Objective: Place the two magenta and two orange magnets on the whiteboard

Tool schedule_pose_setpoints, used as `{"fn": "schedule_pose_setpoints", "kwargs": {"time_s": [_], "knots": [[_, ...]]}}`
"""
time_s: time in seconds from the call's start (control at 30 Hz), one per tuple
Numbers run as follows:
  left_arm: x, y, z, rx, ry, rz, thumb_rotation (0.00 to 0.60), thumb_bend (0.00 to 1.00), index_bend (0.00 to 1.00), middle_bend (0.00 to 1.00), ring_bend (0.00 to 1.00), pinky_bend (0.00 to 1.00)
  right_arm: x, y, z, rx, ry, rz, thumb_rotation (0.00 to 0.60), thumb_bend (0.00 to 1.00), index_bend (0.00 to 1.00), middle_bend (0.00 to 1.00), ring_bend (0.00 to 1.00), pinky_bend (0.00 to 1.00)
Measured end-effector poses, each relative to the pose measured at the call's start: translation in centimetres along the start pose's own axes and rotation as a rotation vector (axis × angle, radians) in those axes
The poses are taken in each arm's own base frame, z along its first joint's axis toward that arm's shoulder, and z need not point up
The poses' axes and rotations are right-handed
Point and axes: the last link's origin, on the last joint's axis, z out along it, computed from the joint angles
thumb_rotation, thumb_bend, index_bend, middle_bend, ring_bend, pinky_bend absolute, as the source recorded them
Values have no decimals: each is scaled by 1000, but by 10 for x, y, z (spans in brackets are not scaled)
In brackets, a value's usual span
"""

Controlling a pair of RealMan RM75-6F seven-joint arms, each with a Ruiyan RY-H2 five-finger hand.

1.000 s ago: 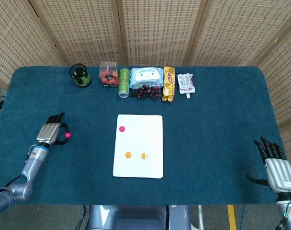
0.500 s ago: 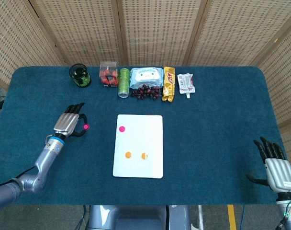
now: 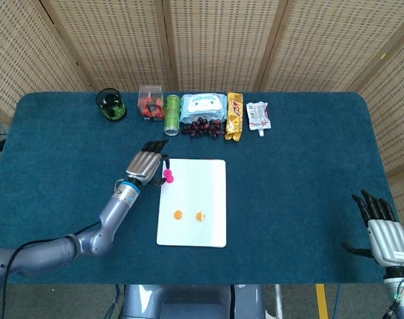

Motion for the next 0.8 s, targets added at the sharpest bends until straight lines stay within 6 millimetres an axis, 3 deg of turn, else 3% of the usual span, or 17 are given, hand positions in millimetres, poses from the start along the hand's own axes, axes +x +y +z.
{"fn": "schedule_pose_setpoints", "kwargs": {"time_s": [0.1, 0.23, 0.8], "knots": [[-11, 24, 9, -8, -24, 11, 600, 326, 622, 0, 0, 0, 0, 0, 0, 0, -3, 4, 600, 0, 0, 0, 0, 0], [-17, 34, 17, 7, -25, 28, 600, 327, 622, 0, 0, 0, 0, 1, 0, 2, -5, 7, 600, 0, 0, 0, 0, 0], [-24, 29, 32, 70, -35, 24, 600, 324, 623, 0, 0, 0, 0, 1, 1, 3, -15, 10, 600, 0, 0, 0, 0, 0]]}}
